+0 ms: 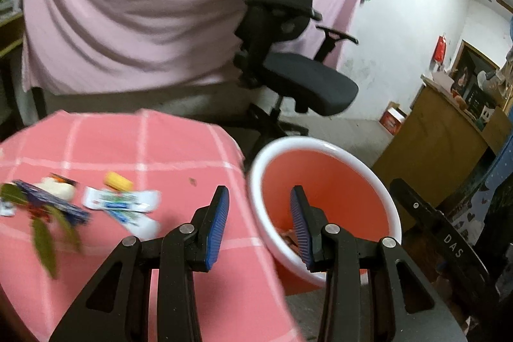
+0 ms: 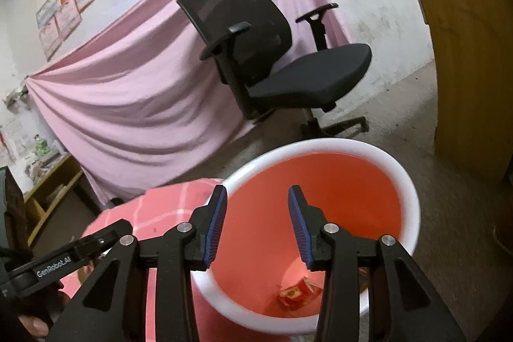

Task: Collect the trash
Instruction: 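Move both grippers back over the table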

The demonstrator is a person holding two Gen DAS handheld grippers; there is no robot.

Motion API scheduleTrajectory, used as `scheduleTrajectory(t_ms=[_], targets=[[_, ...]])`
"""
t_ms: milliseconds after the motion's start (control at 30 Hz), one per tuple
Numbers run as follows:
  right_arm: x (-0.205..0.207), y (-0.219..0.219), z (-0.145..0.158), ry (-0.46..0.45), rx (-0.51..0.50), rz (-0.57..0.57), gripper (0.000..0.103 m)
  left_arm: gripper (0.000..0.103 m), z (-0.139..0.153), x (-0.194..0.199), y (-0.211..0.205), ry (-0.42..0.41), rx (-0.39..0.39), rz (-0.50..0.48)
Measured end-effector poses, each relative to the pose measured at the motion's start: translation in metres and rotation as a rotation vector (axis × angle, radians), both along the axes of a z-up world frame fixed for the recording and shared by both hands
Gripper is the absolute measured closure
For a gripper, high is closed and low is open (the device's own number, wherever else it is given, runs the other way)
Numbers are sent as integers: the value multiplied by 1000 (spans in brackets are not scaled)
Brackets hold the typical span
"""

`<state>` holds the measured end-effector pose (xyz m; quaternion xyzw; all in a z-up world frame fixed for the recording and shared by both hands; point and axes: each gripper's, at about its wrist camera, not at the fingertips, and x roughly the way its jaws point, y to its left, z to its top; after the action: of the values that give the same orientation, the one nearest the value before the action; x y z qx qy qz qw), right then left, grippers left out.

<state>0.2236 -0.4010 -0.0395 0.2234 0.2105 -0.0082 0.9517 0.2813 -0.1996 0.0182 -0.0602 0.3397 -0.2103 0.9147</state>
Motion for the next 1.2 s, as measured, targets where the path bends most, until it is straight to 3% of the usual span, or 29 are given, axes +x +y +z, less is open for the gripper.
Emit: scheduleTrajectory(t_ms=[233,300,367,500,567,600,667,733,1000,1200], targets=[[-5,44,24,-120,-46,60,50,62,22,-30,57,-130,-26,123],[-7,56,31,-163,-65,71,41,61,26,-36,71,-166,-31,156],[-10,69,38,-213,-78,82,24,55,30,-46,88,-207,-32,195],[-14,91,48,-290,-107,113,16,46,35,-63,117,-282,-36,259],[-16,101,51,-322,-119,118,1,35,36,-70,131,-315,-34,286],[-18,107,53,-347,-128,121,0,30,37,-73,138,-335,-33,301],[-20,115,55,-379,-143,133,0,9,36,-80,150,-373,-34,329],[-23,125,58,-414,-166,152,0,3,36,-88,162,-420,-35,363],[-26,158,58,-476,-271,213,0,3,21,-105,194,-492,12,406],[-16,173,50,-444,-333,235,0,3,6,-98,209,-454,36,416]])
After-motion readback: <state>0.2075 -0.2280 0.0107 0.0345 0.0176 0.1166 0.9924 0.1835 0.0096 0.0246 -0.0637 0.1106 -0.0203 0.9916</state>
